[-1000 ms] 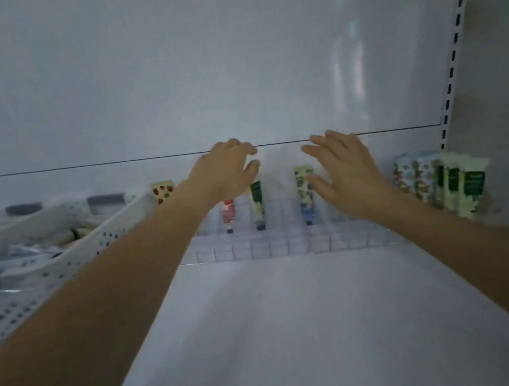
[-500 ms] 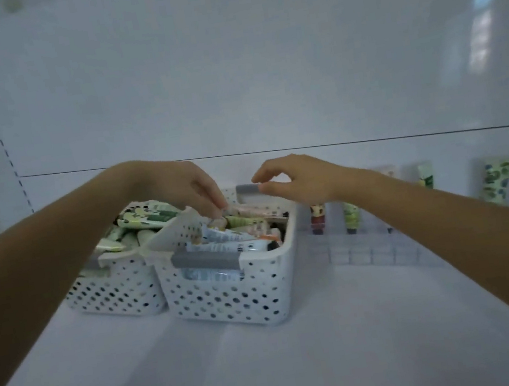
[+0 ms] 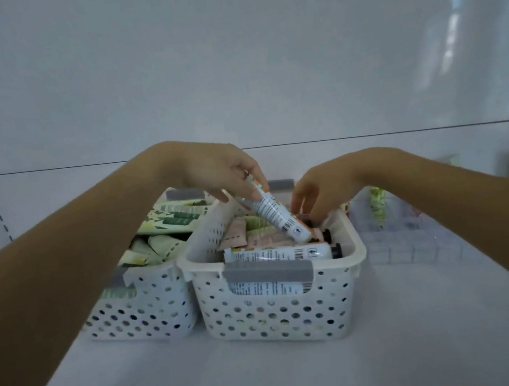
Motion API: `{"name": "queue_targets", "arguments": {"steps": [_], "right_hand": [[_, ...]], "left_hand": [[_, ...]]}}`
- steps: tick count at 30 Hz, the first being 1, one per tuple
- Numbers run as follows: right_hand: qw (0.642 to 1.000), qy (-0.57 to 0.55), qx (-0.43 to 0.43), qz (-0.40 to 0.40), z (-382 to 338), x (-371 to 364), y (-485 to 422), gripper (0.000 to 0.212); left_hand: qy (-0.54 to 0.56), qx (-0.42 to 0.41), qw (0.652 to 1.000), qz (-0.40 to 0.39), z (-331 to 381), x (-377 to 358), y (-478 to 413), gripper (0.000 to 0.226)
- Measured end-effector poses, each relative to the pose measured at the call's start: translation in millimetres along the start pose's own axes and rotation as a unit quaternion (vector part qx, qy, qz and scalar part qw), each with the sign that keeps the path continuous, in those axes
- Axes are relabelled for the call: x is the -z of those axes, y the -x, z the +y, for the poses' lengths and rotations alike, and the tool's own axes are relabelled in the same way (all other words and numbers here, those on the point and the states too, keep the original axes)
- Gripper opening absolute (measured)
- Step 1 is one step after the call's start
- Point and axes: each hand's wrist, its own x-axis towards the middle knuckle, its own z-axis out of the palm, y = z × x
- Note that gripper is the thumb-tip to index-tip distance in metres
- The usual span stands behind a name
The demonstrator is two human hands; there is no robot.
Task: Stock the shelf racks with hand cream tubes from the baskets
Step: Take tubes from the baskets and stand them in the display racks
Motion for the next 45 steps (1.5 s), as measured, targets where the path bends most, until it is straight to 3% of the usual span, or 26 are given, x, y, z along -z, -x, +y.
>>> {"name": "queue_targets", "arguments": {"steps": [3, 6, 9, 14, 19, 21, 24, 27, 31, 34, 36, 40, 42, 45], "right_hand": [[0.992, -0.039, -0.005, 0.119, 8, 3, -1, 0.011], [0.959, -0.153, -0.012, 0.238, 20, 10, 3, 0.002], [0.877, -0.394, -0.001, 0.275, 31, 12, 11, 0.011], [0.717, -0.631, 0.040, 0.295, 48, 10, 36, 0.007], [0.583, -0.766, 0.063, 0.264, 77, 5, 75, 0.021], [0.555, -0.795, 0.045, 0.241, 97, -1, 94, 0.025], [0.564, -0.794, 0.013, 0.228, 131, -11, 127, 0.030], [0.591, -0.768, -0.003, 0.246, 169, -24, 164, 0.020], [0.545, -0.788, -0.020, 0.285, 217, -43, 213, 0.023], [0.545, -0.779, -0.043, 0.307, 249, -56, 243, 0.028], [0.558, -0.764, -0.060, 0.318, 267, -64, 259, 0.030], [0.525, -0.772, -0.054, 0.356, 294, -73, 278, 0.019], [0.542, -0.743, -0.047, 0.390, 308, -77, 283, 0.013], [0.597, -0.659, -0.073, 0.451, 325, -83, 286, 0.016]], "left_hand": [[0.124, -0.001, 0.991, 0.060, -9, 9, -4, 0.012], [0.215, 0.001, 0.966, 0.145, -12, 13, -13, 0.010], [0.299, -0.004, 0.932, 0.205, -9, 13, -22, 0.010], [0.355, -0.015, 0.895, 0.269, 23, 9, -36, 0.018], [0.372, -0.064, 0.885, 0.273, 86, -11, -58, 0.023], [0.407, -0.078, 0.871, 0.263, 120, -24, -69, 0.024], [0.441, -0.053, 0.864, 0.237, 170, -45, -84, 0.025], [0.448, -0.027, 0.873, 0.191, 218, -75, -101, 0.023], [0.439, -0.036, 0.885, 0.153, 267, -124, -129, 0.012], [0.448, -0.062, 0.874, 0.174, 291, -160, -151, 0.021], [0.461, -0.061, 0.863, 0.196, 305, -180, -161, 0.002], [0.474, -0.035, 0.845, 0.244, 324, -208, -182, 0.013], [0.495, -0.012, 0.829, 0.259, 330, -218, -191, 0.012], [0.492, 0.011, 0.826, 0.276, 330, -232, -199, 0.024]]}}
